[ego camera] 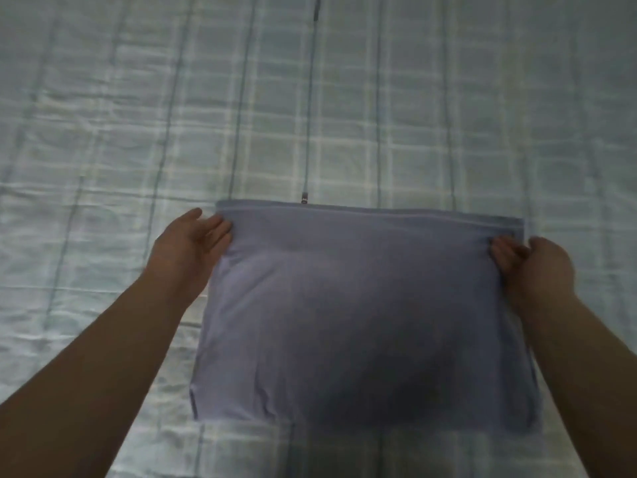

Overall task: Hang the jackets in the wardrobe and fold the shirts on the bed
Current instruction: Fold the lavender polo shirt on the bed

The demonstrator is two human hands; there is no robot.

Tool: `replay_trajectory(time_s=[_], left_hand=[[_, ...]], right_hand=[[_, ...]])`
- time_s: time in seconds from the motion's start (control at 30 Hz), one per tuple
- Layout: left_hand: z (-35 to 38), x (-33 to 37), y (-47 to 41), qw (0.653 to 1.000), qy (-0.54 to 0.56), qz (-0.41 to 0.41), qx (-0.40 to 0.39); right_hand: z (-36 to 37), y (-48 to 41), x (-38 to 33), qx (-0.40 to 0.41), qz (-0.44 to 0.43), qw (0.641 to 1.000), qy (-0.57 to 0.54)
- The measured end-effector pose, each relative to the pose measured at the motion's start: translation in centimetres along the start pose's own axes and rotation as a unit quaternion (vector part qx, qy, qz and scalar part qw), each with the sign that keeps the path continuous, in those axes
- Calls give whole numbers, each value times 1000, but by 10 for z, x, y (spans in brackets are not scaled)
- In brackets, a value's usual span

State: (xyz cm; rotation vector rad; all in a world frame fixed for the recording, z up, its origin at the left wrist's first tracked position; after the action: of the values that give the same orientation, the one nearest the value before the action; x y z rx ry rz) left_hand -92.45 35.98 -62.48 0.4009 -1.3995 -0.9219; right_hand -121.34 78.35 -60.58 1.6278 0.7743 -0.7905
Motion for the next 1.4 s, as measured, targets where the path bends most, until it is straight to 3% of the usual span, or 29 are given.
replay_trajectory(time_s=[0.07, 0.13, 0.2, 0.3, 0.37, 0.4, 0.47, 0.53, 0.67, 0.77, 0.9, 1.07, 1.2, 1.4], left_hand=[[1, 2, 14, 985, -130, 110, 20], [8, 5, 33, 941, -242, 234, 37], [32, 0, 55, 849, -401, 344, 12], [85, -28, 74, 672, -557, 473, -117], [108, -54, 75, 566, -641, 500, -138], [113, -64, 71, 532, -679, 490, -126], [118, -80, 64, 492, -731, 462, -103], [113, -93, 54, 462, -753, 458, -98], [97, -108, 37, 426, -767, 469, -99], [96, -113, 33, 430, -763, 472, -98], [96, -109, 35, 437, -767, 458, -102], [76, -101, 82, 470, -727, 488, -111], [24, -123, 115, 489, -735, 461, -90], [-10, -154, 114, 449, -783, 423, -81]], right_hand=[[-1, 11, -5, 46, -72, 995, 56], [7, 30, -18, 87, -198, 951, 219], [35, 58, -25, 25, -317, 884, 343], [83, 82, -13, -123, -441, 773, 439], [105, 83, 5, -168, -462, 707, 508], [112, 83, 12, -168, -473, 674, 542], [117, 84, 29, -161, -490, 606, 606], [113, 80, 46, -158, -496, 561, 644], [106, 71, 66, -149, -510, 532, 659], [109, 67, 72, -145, -508, 538, 656], [108, 72, 67, -164, -503, 551, 645], [73, 116, 51, -139, -536, 607, 571], [17, 136, 80, -128, -497, 637, 575], [-12, 128, 124, -113, -430, 623, 644]])
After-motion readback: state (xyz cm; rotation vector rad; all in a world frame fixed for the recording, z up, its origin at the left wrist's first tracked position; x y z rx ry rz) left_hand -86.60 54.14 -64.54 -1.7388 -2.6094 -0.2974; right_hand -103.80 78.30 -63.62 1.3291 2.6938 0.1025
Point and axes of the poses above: each hand's wrist, its own y-axis away from the middle knuckle, its own z-axis out of the palm, x = y × z, the point moved 6 cm from there along -y, towards the middle knuckle, and after that the axes turned 4 degrees about x, right-handed, at the moved point
